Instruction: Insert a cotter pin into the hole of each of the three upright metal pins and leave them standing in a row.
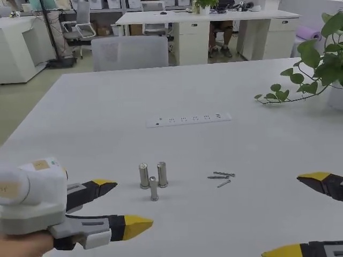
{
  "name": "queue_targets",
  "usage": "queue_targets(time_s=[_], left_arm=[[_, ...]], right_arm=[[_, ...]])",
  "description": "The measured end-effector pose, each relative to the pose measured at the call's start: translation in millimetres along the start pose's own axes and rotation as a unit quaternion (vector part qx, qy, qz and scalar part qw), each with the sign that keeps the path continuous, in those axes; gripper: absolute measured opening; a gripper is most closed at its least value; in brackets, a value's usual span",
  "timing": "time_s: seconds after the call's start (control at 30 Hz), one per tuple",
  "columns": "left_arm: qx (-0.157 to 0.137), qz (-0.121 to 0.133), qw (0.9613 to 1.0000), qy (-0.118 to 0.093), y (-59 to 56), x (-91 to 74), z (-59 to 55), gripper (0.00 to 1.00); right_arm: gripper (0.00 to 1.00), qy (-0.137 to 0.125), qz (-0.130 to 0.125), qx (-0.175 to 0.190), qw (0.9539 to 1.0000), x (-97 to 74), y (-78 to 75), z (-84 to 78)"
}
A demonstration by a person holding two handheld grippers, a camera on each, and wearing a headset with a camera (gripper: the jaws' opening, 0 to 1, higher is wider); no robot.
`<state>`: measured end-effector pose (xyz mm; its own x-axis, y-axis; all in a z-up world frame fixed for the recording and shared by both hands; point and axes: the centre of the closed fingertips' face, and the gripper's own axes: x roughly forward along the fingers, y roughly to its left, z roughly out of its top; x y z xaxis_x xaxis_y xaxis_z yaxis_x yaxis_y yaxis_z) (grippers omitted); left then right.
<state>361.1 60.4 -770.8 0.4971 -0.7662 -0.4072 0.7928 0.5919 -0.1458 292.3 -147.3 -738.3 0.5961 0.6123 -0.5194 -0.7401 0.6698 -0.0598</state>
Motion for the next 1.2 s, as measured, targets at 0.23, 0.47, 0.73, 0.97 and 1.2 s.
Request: queue_targets(time_s=[0.23, 0.47, 0.73, 0.97, 1.2], left_arm=[[0.005, -0.002, 0.9999, 0.013, 11.6, 15.2, -5.2, 0.70], [0.016, -0.014, 0.9996, 0.019, 14.1, 29.8, -9.6, 0.64], [0.021, -0.018, 0.9994, 0.018, 23.1, 43.9, -8.9, 0.56], [0.020, -0.024, 0.9993, 0.022, 26.7, 55.3, -12.6, 0.49], [0.022, -0.025, 0.9992, 0.021, 31.7, 64.0, -13.0, 0.42]], right_arm=[[0.97, 0.003, 0.000, 0.000, 1.0000, 0.1, -0.8, -1.3], [0.97, 0.007, 0.000, 0.002, 1.0000, 0.8, -2.3, -4.2], [0.97, 0.013, 0.004, 0.006, 0.9999, 5.4, -3.4, -7.4], [0.97, 0.017, 0.007, 0.007, 0.9998, 9.8, -5.2, -9.2], [0.97, 0.020, 0.007, 0.009, 0.9997, 13.3, -7.0, -10.7]])
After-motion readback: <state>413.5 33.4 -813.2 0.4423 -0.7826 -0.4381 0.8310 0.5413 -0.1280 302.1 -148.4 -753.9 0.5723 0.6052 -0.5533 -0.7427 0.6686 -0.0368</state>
